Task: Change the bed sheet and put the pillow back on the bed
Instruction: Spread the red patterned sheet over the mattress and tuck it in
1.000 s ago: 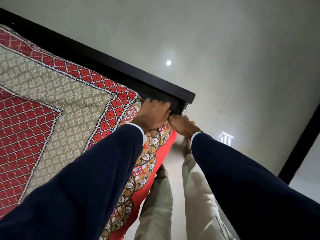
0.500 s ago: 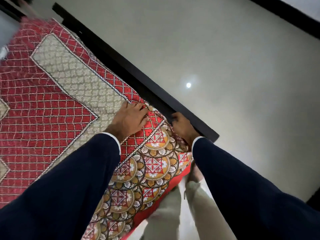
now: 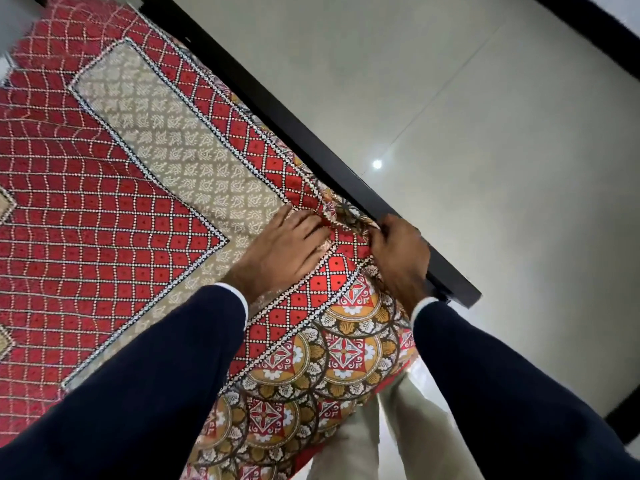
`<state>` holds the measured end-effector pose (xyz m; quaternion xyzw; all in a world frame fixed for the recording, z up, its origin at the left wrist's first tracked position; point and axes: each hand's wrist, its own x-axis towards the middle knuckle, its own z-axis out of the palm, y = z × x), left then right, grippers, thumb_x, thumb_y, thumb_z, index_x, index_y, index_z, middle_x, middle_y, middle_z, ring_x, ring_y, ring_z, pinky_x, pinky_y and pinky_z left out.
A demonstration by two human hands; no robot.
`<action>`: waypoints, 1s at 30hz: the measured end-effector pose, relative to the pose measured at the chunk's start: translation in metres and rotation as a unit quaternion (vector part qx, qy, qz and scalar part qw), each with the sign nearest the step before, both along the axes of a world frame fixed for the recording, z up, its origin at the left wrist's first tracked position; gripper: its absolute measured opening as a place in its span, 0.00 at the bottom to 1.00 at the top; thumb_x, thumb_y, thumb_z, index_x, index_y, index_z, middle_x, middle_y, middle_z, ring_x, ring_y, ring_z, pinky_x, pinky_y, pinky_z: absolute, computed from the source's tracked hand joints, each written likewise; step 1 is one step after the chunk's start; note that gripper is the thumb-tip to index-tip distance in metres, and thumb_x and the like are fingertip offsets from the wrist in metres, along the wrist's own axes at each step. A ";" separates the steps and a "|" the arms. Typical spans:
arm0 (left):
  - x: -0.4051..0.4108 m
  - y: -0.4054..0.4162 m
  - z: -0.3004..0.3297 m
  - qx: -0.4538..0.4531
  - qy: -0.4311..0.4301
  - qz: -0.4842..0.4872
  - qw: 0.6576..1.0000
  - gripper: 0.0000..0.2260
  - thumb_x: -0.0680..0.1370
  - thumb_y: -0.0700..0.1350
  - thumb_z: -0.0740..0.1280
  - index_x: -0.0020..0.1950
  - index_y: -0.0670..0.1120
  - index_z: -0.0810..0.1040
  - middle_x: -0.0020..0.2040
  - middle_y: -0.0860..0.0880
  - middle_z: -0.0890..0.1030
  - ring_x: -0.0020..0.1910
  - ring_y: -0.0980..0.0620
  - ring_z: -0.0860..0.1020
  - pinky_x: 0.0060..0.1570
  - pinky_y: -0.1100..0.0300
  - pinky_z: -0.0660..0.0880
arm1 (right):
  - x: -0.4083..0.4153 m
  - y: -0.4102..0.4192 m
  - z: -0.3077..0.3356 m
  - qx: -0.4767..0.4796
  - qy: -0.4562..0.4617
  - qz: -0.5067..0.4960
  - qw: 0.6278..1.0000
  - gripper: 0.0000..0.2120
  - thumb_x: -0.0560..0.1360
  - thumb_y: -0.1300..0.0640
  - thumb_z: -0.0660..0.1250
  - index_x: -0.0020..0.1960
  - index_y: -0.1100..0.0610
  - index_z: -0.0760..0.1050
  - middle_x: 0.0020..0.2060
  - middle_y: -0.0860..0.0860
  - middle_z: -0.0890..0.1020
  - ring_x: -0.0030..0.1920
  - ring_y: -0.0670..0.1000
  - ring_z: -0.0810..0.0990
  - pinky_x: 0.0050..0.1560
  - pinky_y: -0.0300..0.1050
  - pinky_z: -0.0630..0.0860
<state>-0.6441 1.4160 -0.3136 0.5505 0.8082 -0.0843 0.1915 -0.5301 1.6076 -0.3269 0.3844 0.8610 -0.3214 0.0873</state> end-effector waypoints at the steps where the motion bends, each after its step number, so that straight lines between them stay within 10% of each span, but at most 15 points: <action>1: -0.004 0.003 -0.001 -0.016 -0.004 0.001 1.000 0.23 0.85 0.59 0.46 0.72 0.50 0.70 0.70 0.45 0.74 0.73 0.44 0.68 0.76 0.38 0.55 | 0.001 0.000 -0.002 -0.001 0.006 -0.014 1.000 0.06 0.80 0.52 0.64 0.54 0.50 0.78 0.45 0.49 0.84 0.42 0.52 0.81 0.44 0.46 0.78; 7: -0.038 0.045 -0.008 -0.155 -0.010 -0.035 0.987 0.32 0.82 0.63 0.41 0.68 0.47 0.75 0.66 0.45 0.78 0.67 0.46 0.73 0.70 0.41 0.64 | 0.000 -0.021 0.000 -0.119 0.125 0.052 0.984 0.12 0.81 0.60 0.60 0.63 0.53 0.75 0.58 0.49 0.77 0.56 0.44 0.74 0.58 0.42 0.72; 12: -0.052 0.073 -0.029 -0.239 -0.034 -0.044 0.969 0.34 0.79 0.65 0.42 0.65 0.49 0.79 0.63 0.45 0.81 0.62 0.46 0.78 0.63 0.45 0.65 | -0.004 -0.040 -0.009 -0.309 -0.051 0.037 0.949 0.22 0.84 0.41 0.53 0.73 0.47 0.70 0.68 0.50 0.76 0.66 0.52 0.75 0.68 0.50 0.69; 30: -0.075 0.100 -0.023 -0.319 -0.101 -0.005 0.943 0.23 0.82 0.59 0.53 0.66 0.46 0.77 0.66 0.43 0.79 0.65 0.44 0.76 0.68 0.47 0.64 | -0.018 -0.029 -0.045 -0.540 -0.146 -0.153 0.815 0.13 0.84 0.49 0.57 0.51 0.53 0.77 0.44 0.53 0.84 0.42 0.50 0.83 0.50 0.44 0.81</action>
